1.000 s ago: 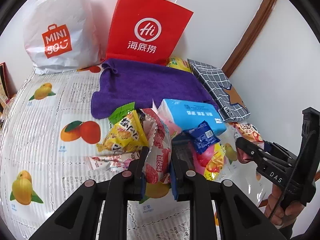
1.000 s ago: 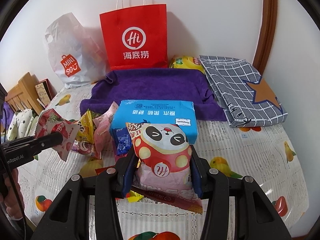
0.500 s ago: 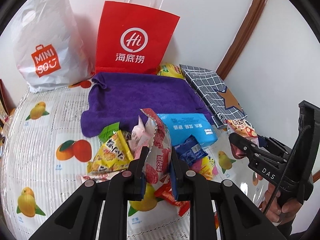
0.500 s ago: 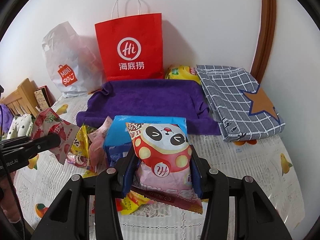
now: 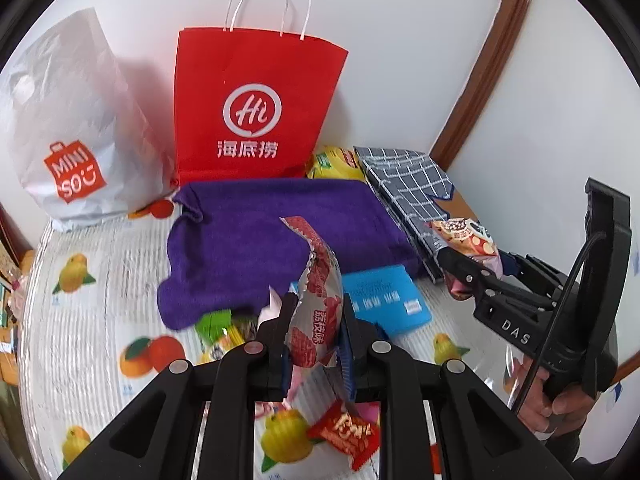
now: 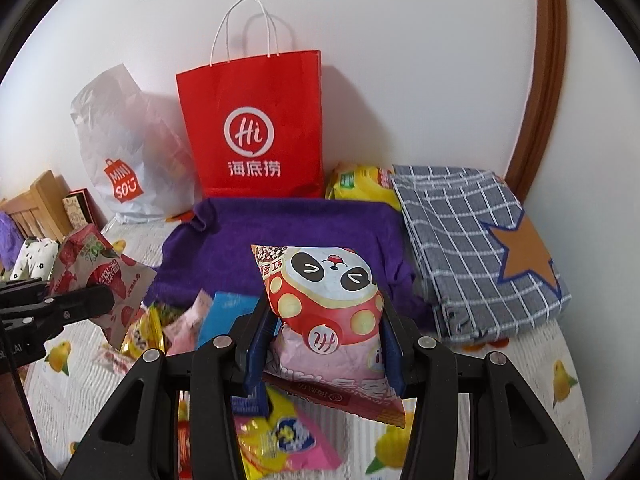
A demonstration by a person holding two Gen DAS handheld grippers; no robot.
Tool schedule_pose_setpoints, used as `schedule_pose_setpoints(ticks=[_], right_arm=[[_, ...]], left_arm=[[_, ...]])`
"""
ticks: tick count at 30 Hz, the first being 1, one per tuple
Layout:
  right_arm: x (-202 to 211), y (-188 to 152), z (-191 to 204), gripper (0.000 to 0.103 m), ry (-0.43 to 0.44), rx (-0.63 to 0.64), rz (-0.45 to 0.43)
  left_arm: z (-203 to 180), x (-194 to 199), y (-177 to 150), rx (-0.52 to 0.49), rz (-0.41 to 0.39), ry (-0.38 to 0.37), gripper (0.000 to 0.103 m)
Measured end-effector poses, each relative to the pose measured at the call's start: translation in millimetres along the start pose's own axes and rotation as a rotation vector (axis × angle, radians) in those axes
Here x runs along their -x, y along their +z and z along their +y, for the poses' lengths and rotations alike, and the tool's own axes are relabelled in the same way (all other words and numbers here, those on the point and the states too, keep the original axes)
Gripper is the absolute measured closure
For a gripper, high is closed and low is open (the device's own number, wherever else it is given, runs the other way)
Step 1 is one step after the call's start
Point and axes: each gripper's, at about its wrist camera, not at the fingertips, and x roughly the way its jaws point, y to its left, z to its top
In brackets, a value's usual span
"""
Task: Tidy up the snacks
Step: 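Lift both held packets and carry them over the purple towel, then lower both packets onto the purple towel and open both tools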
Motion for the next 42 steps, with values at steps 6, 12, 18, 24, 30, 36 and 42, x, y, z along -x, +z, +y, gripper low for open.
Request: schedule_pose_setpoints(ticks=[6,12,18,24,30,36,42], right_arm=[[-20,23,-2,0.056,0.012,-0.003,-0.011],[-47,40,-7,0.056,0.005,-0.010,-0.008],[-81,54,-19,0.056,0.007,-0.029,0.019],[-115,60,-28,0.056,-0.004,-0.040,0.049],[-146,65,-32,0.056,-0.013,-0.039,0.082],[-164,58,-34,0.056,-0.015,-0.036,0.116],[-175,50,-37,0.056,-0.021,-0.033,0.145]], left_arm=[[5,-12,30,-0.015,0.001,0.012,0.085],[16,-39,55,-0.014,0.018,-0.002,0.085],[28,-73,75,-0.023,0.061,0.002,0.085],[41,-102,85,-0.017,0.089,0.001,0.085],[52,-127,91,0.003,0.114,0.001,0.085],[54,-146,91,0.004,0.145,0.012,0.085],[57,-159,87,0.008,0.170,0.010,0.085]])
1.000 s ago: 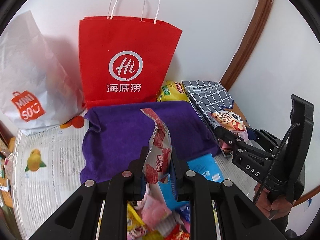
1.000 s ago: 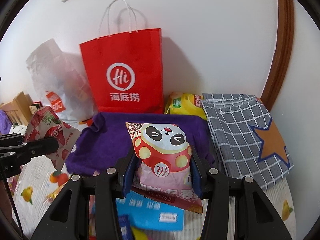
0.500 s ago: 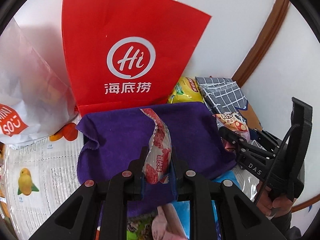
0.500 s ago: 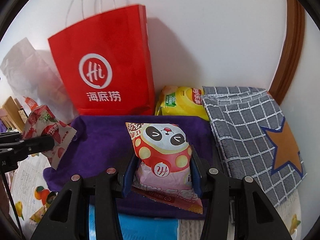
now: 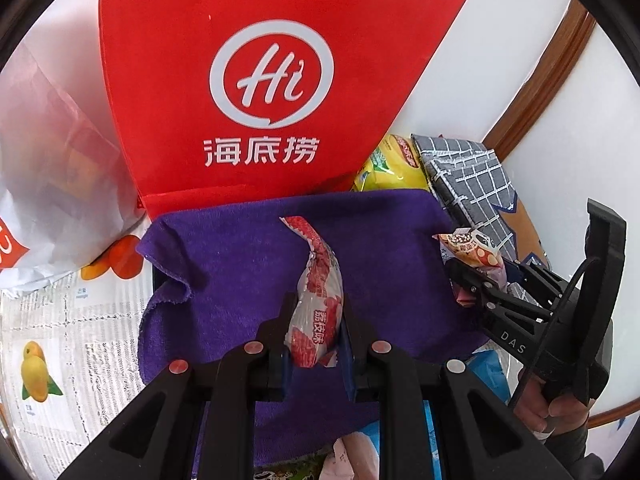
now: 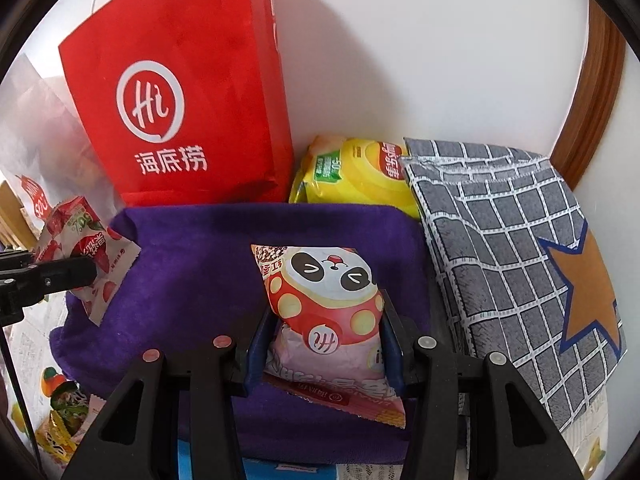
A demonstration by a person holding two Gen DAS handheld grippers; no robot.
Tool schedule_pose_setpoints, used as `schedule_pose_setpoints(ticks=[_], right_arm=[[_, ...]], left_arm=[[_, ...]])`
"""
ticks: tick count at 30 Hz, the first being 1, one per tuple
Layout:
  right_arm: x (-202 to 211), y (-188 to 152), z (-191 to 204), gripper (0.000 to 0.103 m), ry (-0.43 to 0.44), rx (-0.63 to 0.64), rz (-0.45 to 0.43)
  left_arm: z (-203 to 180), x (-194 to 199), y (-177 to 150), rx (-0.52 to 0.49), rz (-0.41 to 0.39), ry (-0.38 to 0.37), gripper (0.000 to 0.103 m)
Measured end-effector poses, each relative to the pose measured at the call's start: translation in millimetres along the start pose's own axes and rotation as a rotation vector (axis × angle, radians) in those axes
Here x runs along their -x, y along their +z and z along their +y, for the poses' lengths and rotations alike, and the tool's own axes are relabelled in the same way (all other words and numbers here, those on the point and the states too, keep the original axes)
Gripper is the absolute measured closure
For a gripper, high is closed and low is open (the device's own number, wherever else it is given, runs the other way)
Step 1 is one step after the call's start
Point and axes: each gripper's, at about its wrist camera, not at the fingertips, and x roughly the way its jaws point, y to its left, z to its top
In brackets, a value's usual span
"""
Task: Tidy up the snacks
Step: 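Lower both packets onto the purple towel and open both tools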
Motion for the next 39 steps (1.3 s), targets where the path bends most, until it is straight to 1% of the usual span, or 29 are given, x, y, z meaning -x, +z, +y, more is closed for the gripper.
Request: schedule_pose_setpoints(ticks=[13,23,30,39], right_arm=[[-10,-7,0,0.056,0.007,0.022,0.030],[-14,-8,-2,0.056,0.009,0.023,0.057],[-14,-8,-3,0.056,0.004,0.027,0.049],[-15,-10,-4,0.055,0.005,0.026,0.063]], left_arm=[[-5,-20,-1,-0.016,0.040,0.012,0.085],[-4,-28,-4,-0.018,0.067,0.013,0.085],[-5,-29,-4,-0.028,0.068,0.018,0.085],[-5,-30,-5,-0.031,0.079,0.018,0.084]])
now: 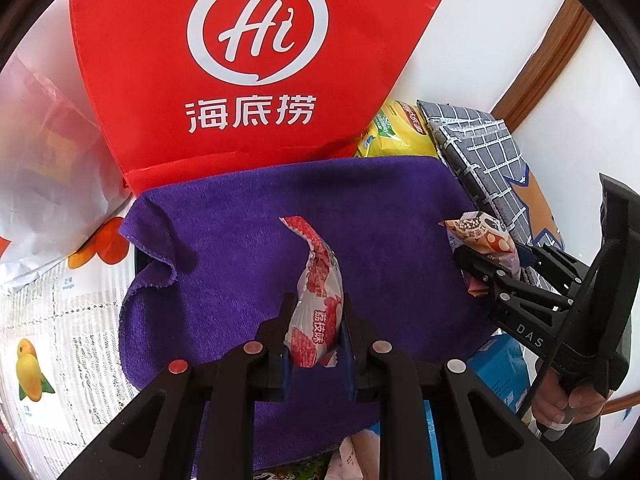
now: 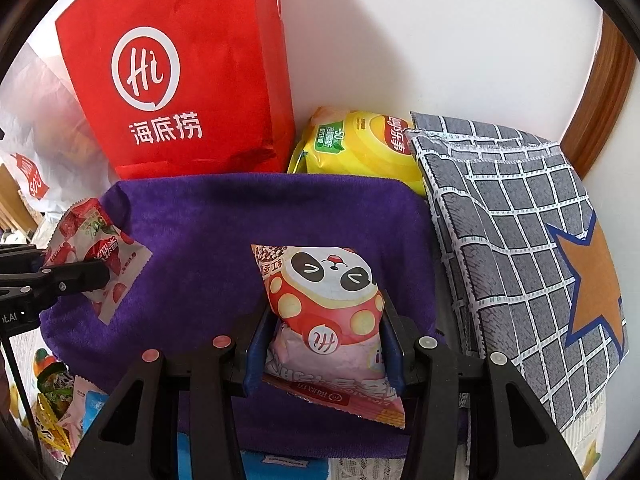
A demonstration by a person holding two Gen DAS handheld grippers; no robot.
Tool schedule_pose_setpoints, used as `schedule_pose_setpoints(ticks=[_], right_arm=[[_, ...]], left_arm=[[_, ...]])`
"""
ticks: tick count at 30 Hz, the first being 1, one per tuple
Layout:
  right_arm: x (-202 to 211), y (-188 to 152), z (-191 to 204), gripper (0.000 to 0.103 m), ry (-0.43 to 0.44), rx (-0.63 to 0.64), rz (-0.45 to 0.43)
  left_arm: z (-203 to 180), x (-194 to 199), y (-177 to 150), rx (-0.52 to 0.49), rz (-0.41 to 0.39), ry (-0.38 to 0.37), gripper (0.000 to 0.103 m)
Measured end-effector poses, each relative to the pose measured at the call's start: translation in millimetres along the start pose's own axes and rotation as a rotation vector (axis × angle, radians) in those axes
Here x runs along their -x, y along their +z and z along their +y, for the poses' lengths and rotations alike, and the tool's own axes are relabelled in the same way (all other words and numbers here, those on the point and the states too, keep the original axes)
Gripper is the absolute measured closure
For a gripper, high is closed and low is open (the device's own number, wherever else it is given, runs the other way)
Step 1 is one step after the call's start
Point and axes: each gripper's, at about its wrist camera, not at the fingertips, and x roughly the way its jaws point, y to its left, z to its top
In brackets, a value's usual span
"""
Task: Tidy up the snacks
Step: 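Lower both packets onto the purple towel and open both tools, then withdraw both open tools from the towel back toward the snack pile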
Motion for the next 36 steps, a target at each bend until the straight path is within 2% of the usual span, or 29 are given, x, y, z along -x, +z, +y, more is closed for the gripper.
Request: schedule_pose_setpoints(ticks=[9,11,16,19,30,36], right_arm=[[4,-1,3,0.046,0.001,-0.004,-0.013],[8,-2,3,0.046,0.011,-0.012,-0.022],[24,-4,7,0.040,0.009,-0.017,-0.050],[34,-5,10,0.035,-0.017,-0.014,-0.056],[80,-31,6,0.032,-0.125,-0.058,-0.104],[105,-55,-7,0.032,-0.088,-0.140,-0.136]], left_arm=[[-1,4,1,-0.006,-0.020,0.011,0.084],[-2,7,1,-0.007,-0.022,0.003,0.080],[-6,21,1,-0.023,-0.055,0.016,0.060],[-10,33,1,-0.035,-0.087,0.021,0.054],[-25,70,-7,-0.074,-0.166,0.035,0.054],[-35,93,-15,-0.103,-0.202,0.018,0.054]])
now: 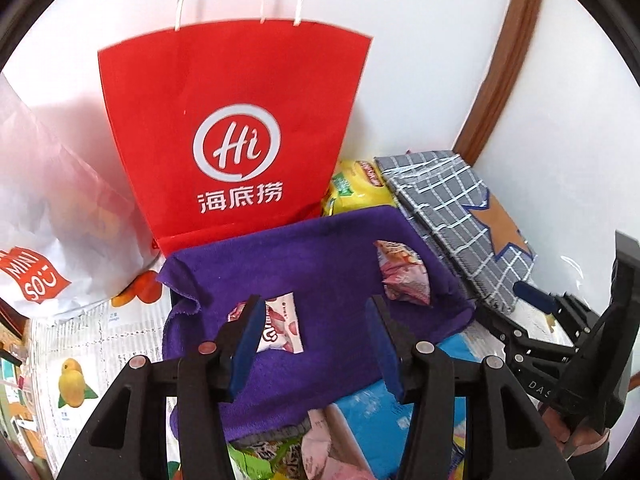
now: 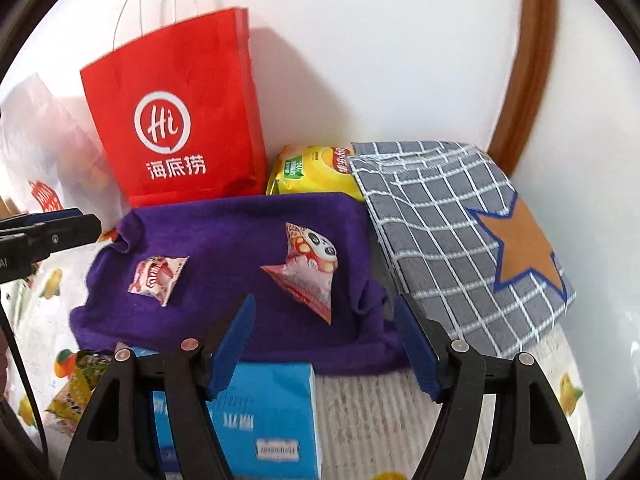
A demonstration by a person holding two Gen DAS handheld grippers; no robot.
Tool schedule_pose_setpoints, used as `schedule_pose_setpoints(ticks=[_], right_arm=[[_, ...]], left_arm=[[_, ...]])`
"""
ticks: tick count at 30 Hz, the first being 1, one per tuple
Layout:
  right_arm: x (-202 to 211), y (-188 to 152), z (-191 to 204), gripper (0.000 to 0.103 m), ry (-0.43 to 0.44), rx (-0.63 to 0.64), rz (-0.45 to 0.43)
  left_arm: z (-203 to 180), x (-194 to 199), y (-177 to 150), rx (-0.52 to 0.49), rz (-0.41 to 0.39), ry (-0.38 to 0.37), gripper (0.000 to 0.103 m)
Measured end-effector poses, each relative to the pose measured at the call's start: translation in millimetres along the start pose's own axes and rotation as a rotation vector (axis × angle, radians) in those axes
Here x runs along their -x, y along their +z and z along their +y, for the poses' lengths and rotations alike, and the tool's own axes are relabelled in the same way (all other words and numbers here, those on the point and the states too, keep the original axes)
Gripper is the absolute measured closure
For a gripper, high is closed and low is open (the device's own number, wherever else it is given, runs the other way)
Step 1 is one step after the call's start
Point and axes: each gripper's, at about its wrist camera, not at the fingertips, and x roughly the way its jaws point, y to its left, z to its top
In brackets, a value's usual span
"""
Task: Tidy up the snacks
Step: 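Withdraw both open tools from the towel back toward the snack pile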
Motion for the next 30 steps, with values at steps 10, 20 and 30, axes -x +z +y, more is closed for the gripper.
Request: schedule_pose_setpoints(ticks=[10,20,30], right_arm=[[37,-36,-20,0.032,-0.026,-0.080,0.003],[62,-69,-12,0.032,0.040,-0.079,0.054],[68,-109,10,0.032,0.080,-0.015,0.114]], left_arm=[[-17,31,-17,-0.037,0.002,0.017,0.052],[-23,63,-53,-0.025,0.006,0.035,0.042],[-19,70,-95,-0.026,0.045,0.055,0.037]])
